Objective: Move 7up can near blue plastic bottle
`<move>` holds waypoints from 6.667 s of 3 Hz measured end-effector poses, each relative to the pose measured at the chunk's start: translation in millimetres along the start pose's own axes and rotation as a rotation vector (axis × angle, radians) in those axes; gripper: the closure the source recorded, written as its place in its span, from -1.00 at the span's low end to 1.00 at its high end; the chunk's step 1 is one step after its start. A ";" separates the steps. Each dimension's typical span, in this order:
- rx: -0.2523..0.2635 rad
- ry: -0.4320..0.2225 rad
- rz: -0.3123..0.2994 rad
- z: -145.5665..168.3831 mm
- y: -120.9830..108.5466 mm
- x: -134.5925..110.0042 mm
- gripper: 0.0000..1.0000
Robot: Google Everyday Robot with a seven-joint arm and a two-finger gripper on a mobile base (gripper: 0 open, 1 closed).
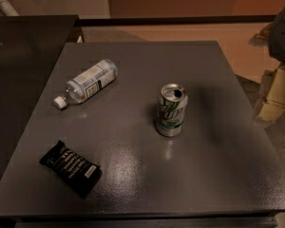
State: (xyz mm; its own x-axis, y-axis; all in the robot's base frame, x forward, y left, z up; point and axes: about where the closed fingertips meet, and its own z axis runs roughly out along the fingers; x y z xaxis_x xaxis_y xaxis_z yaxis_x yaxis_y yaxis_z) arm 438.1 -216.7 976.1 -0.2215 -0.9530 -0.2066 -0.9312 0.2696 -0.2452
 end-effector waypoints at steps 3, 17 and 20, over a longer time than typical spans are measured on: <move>-0.022 -0.109 -0.023 16.0 9.1 -20.3 -1.00; -0.243 -0.565 -0.035 139.1 -31.0 -293.0 0.16; -0.250 -0.564 -0.043 140.1 -27.2 -296.2 -1.00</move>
Offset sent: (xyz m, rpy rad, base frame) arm 0.0007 0.0083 -0.0049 0.0640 -0.0002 0.0168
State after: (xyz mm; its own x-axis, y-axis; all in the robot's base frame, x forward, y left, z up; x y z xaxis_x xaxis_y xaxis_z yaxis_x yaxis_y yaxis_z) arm 569.6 77.7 911.2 -0.0591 -0.7237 -0.6875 -0.9907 0.1272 -0.0487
